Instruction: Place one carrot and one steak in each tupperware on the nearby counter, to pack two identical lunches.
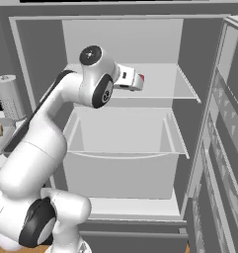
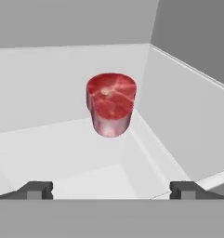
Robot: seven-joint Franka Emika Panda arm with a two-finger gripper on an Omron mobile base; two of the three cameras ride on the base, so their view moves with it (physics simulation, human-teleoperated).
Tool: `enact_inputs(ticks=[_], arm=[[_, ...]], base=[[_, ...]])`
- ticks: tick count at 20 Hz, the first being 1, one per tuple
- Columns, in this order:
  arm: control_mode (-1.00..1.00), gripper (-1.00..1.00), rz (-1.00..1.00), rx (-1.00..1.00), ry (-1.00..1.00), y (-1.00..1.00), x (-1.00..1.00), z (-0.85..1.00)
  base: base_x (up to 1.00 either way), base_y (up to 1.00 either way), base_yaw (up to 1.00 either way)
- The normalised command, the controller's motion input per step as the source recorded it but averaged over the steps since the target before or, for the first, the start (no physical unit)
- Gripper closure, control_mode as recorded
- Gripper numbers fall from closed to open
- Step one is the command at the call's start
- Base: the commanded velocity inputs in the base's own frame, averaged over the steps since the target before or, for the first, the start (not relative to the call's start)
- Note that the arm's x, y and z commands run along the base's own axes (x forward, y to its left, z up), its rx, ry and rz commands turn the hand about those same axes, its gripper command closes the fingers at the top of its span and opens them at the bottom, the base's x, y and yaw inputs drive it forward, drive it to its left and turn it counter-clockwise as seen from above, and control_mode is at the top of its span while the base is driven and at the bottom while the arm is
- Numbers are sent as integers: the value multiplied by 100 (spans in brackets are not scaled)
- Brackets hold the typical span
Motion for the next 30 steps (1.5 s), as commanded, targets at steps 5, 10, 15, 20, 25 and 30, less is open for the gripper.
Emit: enact_inputs(ticks=[5, 10, 15, 20, 25, 30], arm=[[-100, -100, -1, 10, 0, -18, 56, -4], [-100, -100, -1, 6, 0, -14, 55, -10], [-100, -100, -1, 0, 1, 0, 55, -22], [-100, -100, 0, 0, 0, 0, 29, -27], [-100, 100, 0, 0, 0, 0, 19, -32], [-100, 100, 0, 1, 0, -3, 3, -31]], base=[[0, 0, 0], [0, 0, 0], [0, 0, 0], [0, 0, 0], [0, 0, 0], [0, 0, 0]])
